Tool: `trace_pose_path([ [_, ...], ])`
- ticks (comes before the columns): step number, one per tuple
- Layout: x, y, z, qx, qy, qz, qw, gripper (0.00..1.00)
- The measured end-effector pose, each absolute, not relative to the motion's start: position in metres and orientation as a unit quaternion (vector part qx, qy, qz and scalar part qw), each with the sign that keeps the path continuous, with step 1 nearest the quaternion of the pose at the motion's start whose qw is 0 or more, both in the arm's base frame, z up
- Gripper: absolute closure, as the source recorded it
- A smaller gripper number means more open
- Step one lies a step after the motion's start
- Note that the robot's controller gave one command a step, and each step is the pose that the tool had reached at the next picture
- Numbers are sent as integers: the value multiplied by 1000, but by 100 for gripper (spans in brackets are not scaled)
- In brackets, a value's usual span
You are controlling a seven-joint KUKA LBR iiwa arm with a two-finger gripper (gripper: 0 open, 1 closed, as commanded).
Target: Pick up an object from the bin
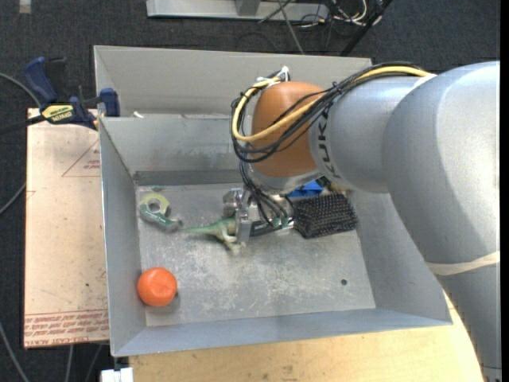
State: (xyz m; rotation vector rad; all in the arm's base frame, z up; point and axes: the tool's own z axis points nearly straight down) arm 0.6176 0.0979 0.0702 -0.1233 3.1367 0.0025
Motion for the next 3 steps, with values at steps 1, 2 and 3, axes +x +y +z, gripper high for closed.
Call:
trace_pose_path([
  [1,618,98,70,-39,999,1,1,100],
  [2,617,98,71,-39,999,1,1,100],
  [3,617,98,73,-39,999,1,1,100],
])
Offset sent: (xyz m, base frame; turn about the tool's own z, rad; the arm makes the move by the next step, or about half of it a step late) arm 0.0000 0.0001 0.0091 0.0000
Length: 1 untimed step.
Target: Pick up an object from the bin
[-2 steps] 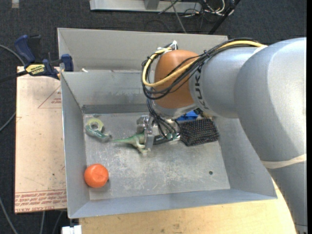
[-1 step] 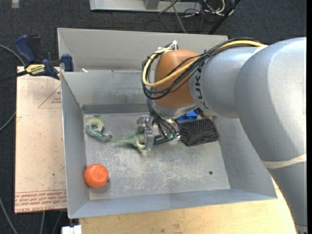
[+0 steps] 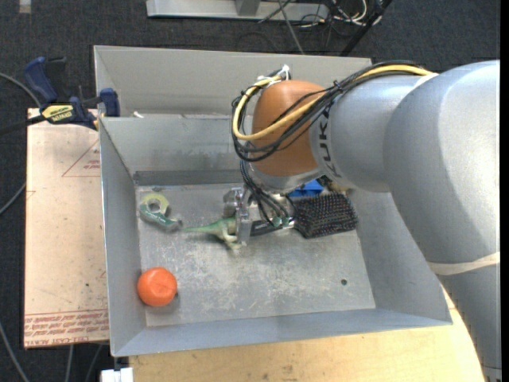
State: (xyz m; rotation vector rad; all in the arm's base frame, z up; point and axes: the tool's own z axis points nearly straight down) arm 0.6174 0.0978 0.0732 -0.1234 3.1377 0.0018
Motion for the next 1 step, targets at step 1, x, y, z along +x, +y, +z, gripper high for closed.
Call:
trace_pose_path([
  [1,617,98,76,-39,999,0,0,100],
])
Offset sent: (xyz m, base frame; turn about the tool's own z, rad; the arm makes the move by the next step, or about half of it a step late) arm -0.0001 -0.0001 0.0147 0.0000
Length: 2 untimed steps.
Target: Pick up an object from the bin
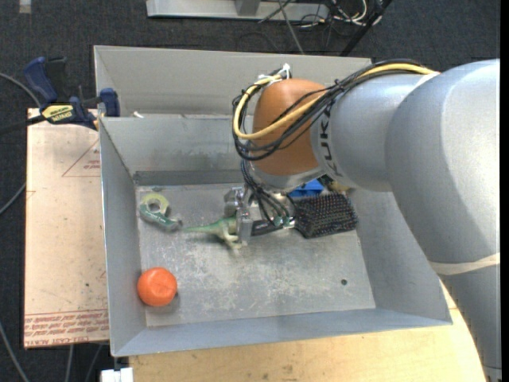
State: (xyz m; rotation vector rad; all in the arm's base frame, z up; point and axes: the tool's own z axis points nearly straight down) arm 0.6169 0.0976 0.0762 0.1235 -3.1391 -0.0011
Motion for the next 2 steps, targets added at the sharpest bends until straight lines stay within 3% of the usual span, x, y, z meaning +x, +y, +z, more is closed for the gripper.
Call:
trace_pose_path([
  [2,617,98,85,39,-999,0,-1,100],
])
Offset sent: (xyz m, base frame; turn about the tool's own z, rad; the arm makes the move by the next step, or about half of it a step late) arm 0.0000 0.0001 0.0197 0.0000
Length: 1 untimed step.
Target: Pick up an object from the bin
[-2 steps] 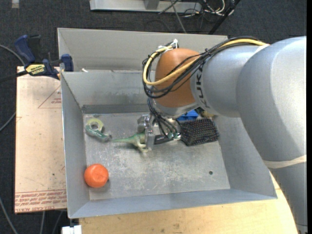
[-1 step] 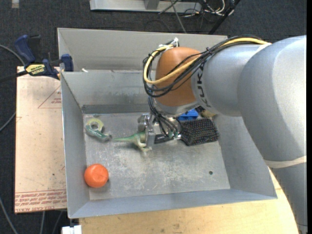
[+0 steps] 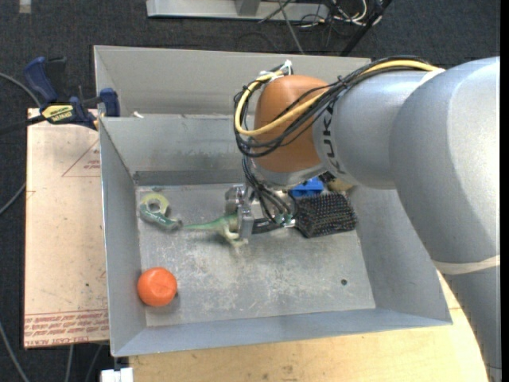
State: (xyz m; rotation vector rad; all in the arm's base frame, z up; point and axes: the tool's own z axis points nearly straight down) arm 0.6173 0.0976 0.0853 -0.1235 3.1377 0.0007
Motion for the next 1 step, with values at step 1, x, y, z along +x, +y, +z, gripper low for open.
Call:
trace_pose_path([
  [1,615,97,94,-39,999,0,-3,100],
])
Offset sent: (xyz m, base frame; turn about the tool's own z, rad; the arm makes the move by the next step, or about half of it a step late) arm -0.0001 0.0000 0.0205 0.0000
